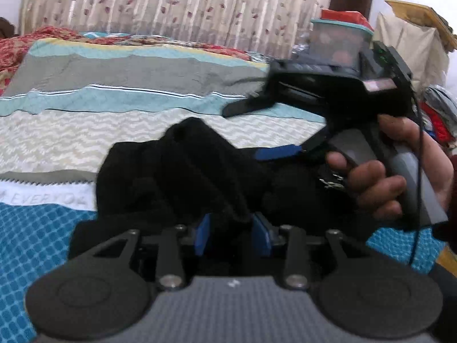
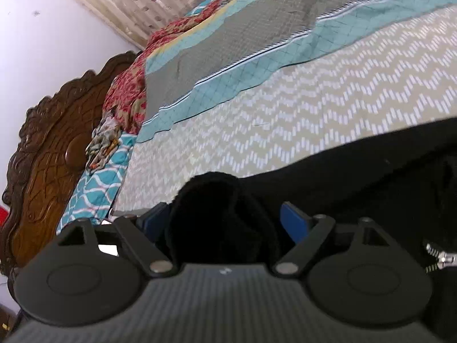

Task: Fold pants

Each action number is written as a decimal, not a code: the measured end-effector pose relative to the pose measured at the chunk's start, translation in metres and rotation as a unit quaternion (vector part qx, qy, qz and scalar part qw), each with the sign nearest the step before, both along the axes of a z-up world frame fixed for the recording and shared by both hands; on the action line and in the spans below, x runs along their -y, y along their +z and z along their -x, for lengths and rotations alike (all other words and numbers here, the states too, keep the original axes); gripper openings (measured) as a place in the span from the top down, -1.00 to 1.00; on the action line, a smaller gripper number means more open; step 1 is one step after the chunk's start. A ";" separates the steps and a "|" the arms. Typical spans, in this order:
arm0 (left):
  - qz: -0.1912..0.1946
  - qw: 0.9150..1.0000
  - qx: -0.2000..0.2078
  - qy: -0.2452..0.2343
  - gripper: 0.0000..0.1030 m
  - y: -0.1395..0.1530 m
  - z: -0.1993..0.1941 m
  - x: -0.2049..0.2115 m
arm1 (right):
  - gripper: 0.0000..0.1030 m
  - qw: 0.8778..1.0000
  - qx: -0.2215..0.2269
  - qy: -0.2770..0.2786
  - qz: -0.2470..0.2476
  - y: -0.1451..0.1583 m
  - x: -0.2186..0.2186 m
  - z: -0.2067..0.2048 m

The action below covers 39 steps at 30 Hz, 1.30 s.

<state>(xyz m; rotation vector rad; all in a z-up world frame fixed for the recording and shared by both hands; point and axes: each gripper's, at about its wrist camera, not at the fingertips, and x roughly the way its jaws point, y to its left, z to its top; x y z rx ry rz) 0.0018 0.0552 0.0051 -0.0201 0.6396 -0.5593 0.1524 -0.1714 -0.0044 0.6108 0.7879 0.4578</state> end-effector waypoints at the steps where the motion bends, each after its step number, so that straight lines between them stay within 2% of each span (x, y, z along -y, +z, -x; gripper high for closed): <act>1: -0.002 1.000 0.000 -0.011 0.21 0.000 0.001 0.007 | -0.69 1.000 -0.005 -0.011 -0.013 -0.001 -0.001 0.001; 3: -0.008 0.999 0.005 -0.035 0.20 0.000 0.007 0.022 | -0.71 1.000 0.008 -0.005 -0.018 0.007 -0.005 0.011; 4: -0.010 0.998 0.006 -0.055 0.20 -0.001 0.011 0.031 | -0.73 0.999 0.032 0.010 0.001 0.014 -0.016 0.014; 6: -0.025 0.996 0.009 -0.088 0.20 -0.004 0.018 0.049 | -0.80 0.993 0.082 0.045 0.070 0.024 -0.042 0.020; 8: -0.043 0.994 0.015 -0.101 0.20 -0.010 0.024 0.057 | -0.81 0.975 0.125 0.075 0.170 0.025 -0.068 0.023; 10: -0.051 0.993 0.008 -0.110 0.21 -0.012 0.030 0.054 | -0.83 0.963 0.130 0.083 0.223 0.016 -0.077 0.017; 12: -0.034 0.994 0.003 -0.106 0.21 -0.007 0.036 0.038 | -0.83 0.965 0.096 0.091 0.226 0.004 -0.074 0.001; 15: 0.031 0.998 -0.003 -0.060 0.17 0.014 0.047 -0.009 | -0.83 0.980 0.046 0.086 0.172 -0.007 -0.067 -0.018; 17: 0.086 0.996 0.000 0.008 0.10 0.027 0.048 -0.050 | -0.86 0.987 0.023 0.093 0.130 -0.012 -0.065 -0.026; 20: 0.143 0.981 -0.007 0.129 0.11 0.033 0.039 -0.102 | -0.85 0.990 -0.014 0.099 0.095 -0.021 -0.071 -0.029; 21: 0.152 0.974 -0.015 0.168 0.16 0.031 0.032 -0.116 | -0.49 0.991 -0.027 0.100 0.088 -0.024 -0.076 -0.030; 22: 0.156 0.968 -0.025 0.193 0.17 0.029 0.022 -0.125 | -0.01 0.990 -0.041 0.099 0.092 -0.027 -0.081 -0.030; 23: 0.160 0.964 -0.034 0.209 0.21 0.026 0.016 -0.130 | 0.57 0.989 -0.049 0.100 0.100 -0.024 -0.087 -0.025; 24: 0.165 0.961 -0.038 0.217 0.29 0.024 0.011 -0.133 | 0.58 0.989 -0.063 0.098 0.089 -0.021 -0.085 -0.022; 25: 0.168 0.960 -0.040 0.219 0.31 0.024 0.007 -0.132 | 0.59 0.993 -0.073 0.085 0.041 -0.016 -0.073 -0.018; 26: 0.172 0.960 -0.040 0.217 0.31 0.023 0.003 -0.129 | 0.59 0.994 -0.078 0.077 -0.028 -0.010 -0.059 -0.012; 28: 0.180 0.963 -0.044 0.198 0.31 0.022 -0.006 -0.114 | 0.59 0.987 -0.065 0.069 -0.128 0.001 -0.033 0.001; 29: 0.179 0.966 -0.048 0.183 0.31 0.020 -0.009 -0.104 | 0.57 0.986 -0.051 0.065 -0.142 0.006 -0.021 0.010; 30: 0.172 0.970 -0.055 0.163 0.31 0.016 -0.013 -0.091 | 0.45 0.989 -0.041 0.055 -0.131 0.008 -0.012 0.016; 31: 0.161 0.974 -0.065 0.145 0.31 0.011 -0.013 -0.076 | 0.38 0.994 -0.037 0.041 -0.100 0.006 -0.005 0.021; 32: 0.150 0.977 -0.079 0.129 0.33 0.004 -0.015 -0.062 | 0.14 0.999 -0.034 0.018 -0.035 0.004 0.001 0.026; 33: 0.143 0.978 -0.098 0.113 0.38 -0.004 -0.015 -0.047 | -0.09 0.997 -0.026 -0.017 0.074 0.002 0.004 0.032; 34: 0.142 0.978 -0.112 0.102 0.39 -0.010 -0.015 -0.037 | -0.09 0.985 -0.020 -0.054 0.164 0.001 0.004 0.038; 35: 0.137 0.978 -0.119 0.098 0.38 -0.015 -0.011 -0.025 | -0.08 0.973 -0.011 -0.089 0.214 0.001 0.005 0.044; 36: 0.124 0.981 -0.116 0.095 0.36 -0.019 -0.005 -0.013 | -0.09 0.974 0.004 -0.100 0.205 0.005 0.012 0.052; 37: 0.112 0.983 -0.110 0.091 0.36 -0.023 -0.005 -0.007 | -0.08 0.981 0.014 -0.095 0.168 0.010 0.017 0.058; 39: 0.087 0.988 -0.097 0.088 0.34 -0.026 0.000 0.005 | -0.08 0.986 0.039 -0.090 0.135 0.022 0.015 0.065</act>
